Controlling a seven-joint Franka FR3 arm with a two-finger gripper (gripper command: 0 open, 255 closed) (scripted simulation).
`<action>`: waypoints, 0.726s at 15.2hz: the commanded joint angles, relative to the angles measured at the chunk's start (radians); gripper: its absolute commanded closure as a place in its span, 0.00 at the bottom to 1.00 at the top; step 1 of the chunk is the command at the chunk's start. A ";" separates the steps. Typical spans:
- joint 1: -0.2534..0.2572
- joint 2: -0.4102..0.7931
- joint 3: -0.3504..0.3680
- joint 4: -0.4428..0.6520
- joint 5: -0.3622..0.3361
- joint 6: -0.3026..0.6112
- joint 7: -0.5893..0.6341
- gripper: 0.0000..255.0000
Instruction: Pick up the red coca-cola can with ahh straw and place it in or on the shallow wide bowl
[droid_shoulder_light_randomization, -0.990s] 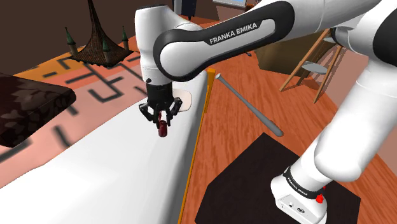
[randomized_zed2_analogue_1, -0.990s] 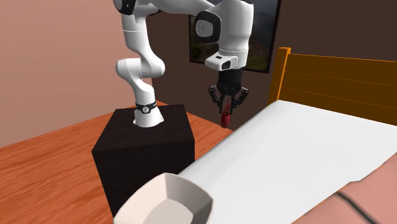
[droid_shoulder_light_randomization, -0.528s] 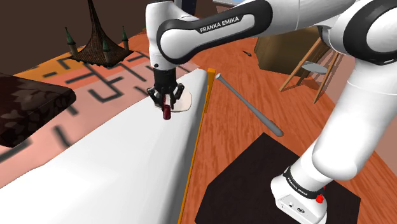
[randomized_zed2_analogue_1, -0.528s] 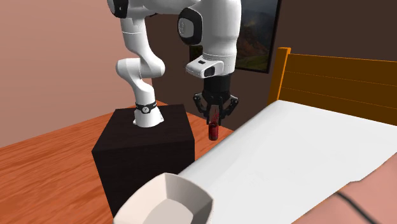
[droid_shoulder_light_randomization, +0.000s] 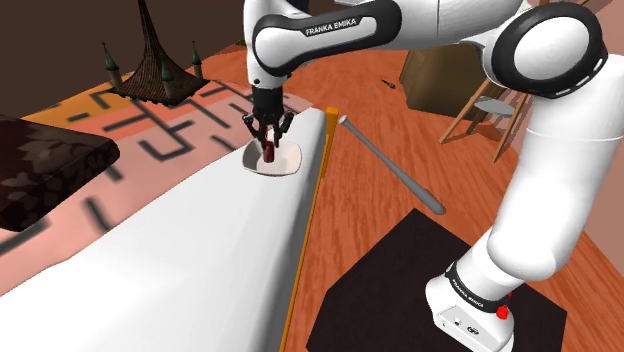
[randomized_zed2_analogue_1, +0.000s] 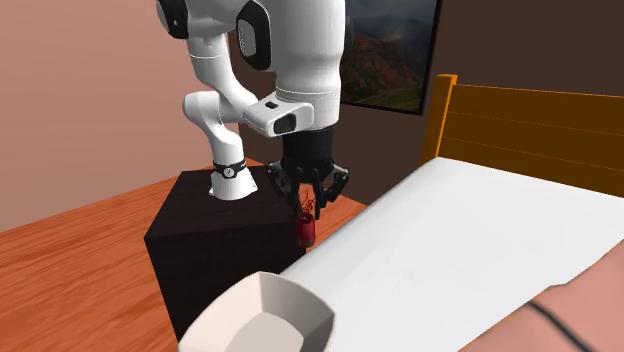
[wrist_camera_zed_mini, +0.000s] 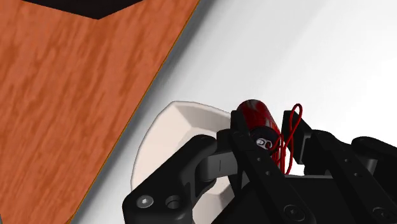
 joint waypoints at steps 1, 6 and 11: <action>-0.006 0.051 -0.016 0.078 -0.019 -0.030 -0.025 1.00; -0.019 0.183 -0.053 0.288 -0.059 -0.113 -0.097 1.00; -0.019 0.289 -0.078 0.439 -0.084 -0.158 -0.143 1.00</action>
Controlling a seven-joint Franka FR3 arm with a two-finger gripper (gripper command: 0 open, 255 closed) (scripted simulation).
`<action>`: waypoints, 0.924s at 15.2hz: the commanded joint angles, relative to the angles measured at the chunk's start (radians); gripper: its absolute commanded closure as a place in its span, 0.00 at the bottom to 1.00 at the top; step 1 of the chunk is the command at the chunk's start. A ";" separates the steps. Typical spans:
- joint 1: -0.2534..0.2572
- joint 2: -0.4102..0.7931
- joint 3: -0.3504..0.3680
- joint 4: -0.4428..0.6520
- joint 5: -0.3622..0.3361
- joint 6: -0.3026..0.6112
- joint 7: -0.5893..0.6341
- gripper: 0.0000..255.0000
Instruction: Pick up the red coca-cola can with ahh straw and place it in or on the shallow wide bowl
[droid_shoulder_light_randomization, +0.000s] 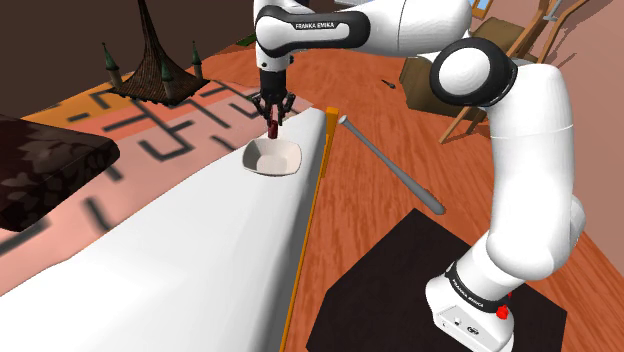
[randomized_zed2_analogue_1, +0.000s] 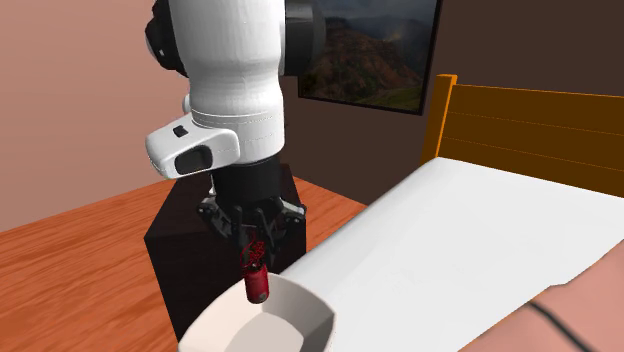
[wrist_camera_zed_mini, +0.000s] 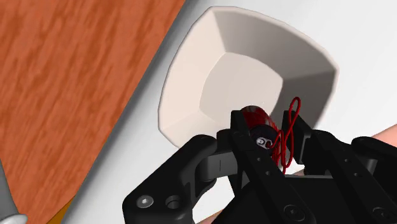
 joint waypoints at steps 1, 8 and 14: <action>-0.002 0.012 -0.003 -0.005 -0.003 0.017 -0.004 1.00; -0.009 0.028 -0.007 -0.075 -0.010 0.101 0.002 1.00; -0.011 0.046 -0.012 -0.115 -0.018 0.158 0.006 1.00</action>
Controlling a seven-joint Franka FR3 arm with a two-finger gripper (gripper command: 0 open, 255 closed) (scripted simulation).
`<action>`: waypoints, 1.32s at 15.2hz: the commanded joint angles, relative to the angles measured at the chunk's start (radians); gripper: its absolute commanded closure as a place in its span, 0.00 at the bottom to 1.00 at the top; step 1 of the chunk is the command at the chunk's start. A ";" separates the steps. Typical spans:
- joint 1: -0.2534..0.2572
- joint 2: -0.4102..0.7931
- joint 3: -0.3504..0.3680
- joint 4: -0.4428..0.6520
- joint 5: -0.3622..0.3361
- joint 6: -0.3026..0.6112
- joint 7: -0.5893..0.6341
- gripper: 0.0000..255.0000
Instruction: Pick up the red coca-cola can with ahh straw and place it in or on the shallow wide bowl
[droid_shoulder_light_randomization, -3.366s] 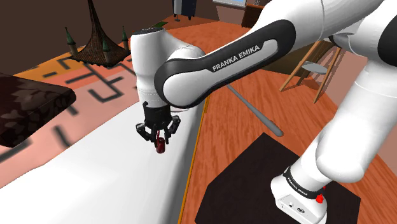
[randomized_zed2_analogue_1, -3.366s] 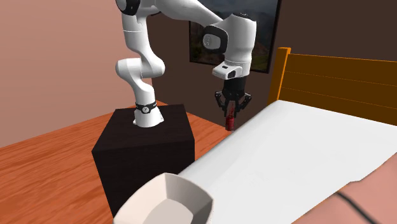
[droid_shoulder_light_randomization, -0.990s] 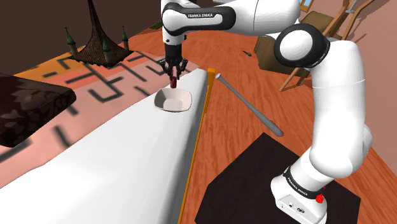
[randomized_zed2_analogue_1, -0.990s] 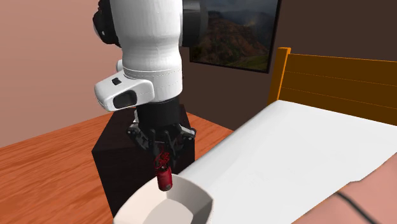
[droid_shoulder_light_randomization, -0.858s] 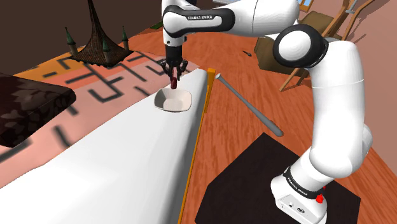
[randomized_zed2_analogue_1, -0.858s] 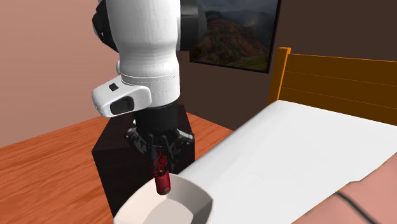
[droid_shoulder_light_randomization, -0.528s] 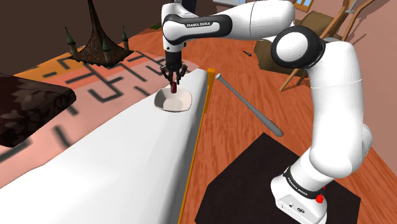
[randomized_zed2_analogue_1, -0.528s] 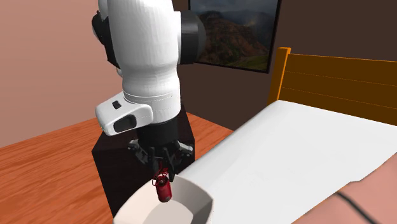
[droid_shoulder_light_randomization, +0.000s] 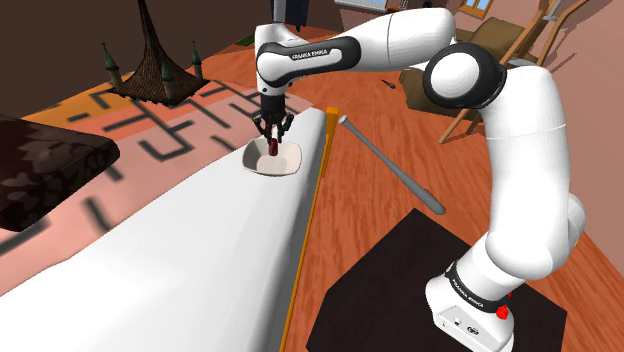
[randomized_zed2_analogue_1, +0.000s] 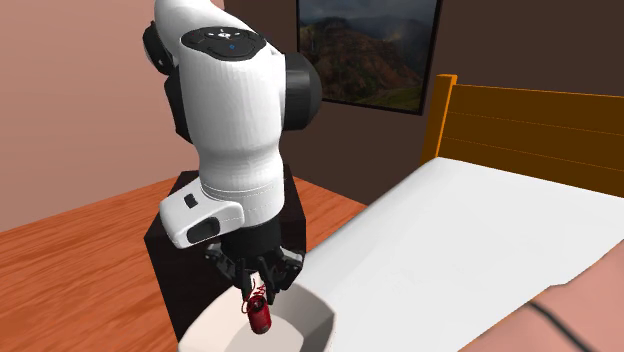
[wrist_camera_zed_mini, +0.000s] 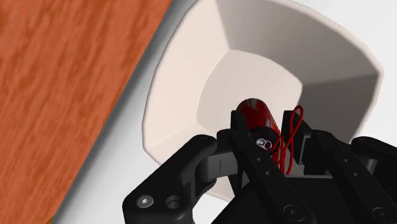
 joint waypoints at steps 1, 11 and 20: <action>0.001 0.004 -0.001 0.000 -0.001 0.005 0.001 1.00; 0.001 0.004 -0.001 0.000 -0.001 0.005 0.001 0.00; 0.015 -0.001 0.003 0.121 0.006 -0.119 -0.009 0.00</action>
